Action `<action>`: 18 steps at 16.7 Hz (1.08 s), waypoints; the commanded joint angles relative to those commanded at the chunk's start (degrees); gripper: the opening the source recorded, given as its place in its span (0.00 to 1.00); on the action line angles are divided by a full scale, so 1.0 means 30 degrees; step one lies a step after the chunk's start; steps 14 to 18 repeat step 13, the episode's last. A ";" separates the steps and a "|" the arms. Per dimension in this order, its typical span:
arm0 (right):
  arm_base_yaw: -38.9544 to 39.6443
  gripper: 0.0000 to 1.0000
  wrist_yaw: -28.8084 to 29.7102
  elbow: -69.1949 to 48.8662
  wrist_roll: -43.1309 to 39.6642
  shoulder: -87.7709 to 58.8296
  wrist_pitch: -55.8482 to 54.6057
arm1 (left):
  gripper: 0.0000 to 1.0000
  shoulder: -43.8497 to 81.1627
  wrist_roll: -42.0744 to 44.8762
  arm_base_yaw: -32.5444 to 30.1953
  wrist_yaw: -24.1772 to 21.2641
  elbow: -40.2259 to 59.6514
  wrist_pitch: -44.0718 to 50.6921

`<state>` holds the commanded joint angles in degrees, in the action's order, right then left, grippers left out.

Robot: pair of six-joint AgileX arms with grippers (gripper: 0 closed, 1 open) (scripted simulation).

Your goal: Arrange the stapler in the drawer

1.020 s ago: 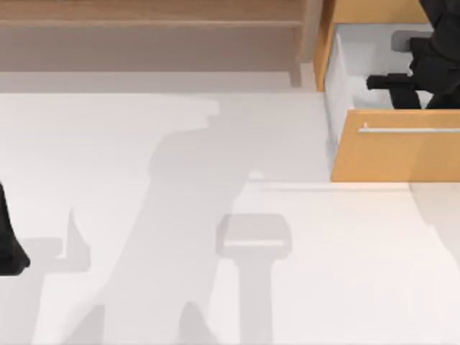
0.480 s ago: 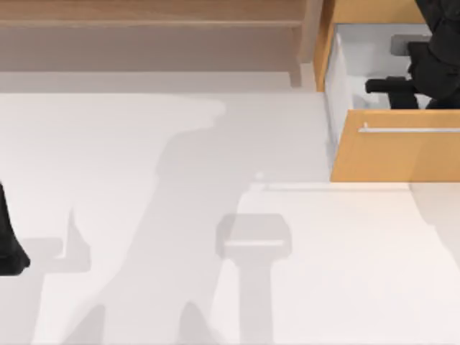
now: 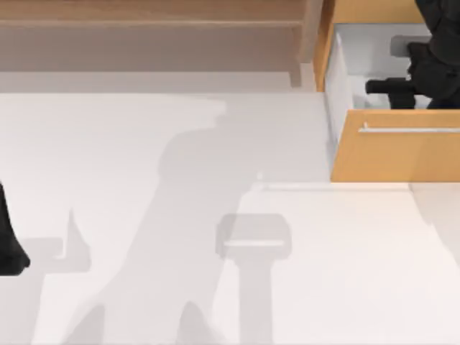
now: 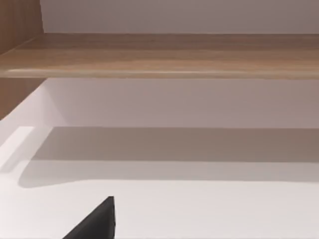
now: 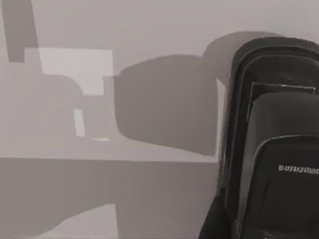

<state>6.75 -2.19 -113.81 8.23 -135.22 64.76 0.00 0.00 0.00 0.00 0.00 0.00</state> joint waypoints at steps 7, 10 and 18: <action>0.0000 0.98 0.0000 0.0000 0.0000 0.0000 0.0000 | 1.00 0.0000 0.0000 0.0000 0.0000 0.0000 0.0000; 0.0000 1.00 0.0000 0.0000 0.0000 0.0000 0.0000 | 1.00 0.0000 0.0000 0.0000 0.0000 0.0000 0.0000; 0.0000 1.00 0.0000 0.0000 0.0000 0.0000 0.0000 | 1.00 0.0000 0.0000 0.0000 0.0000 0.0000 0.0000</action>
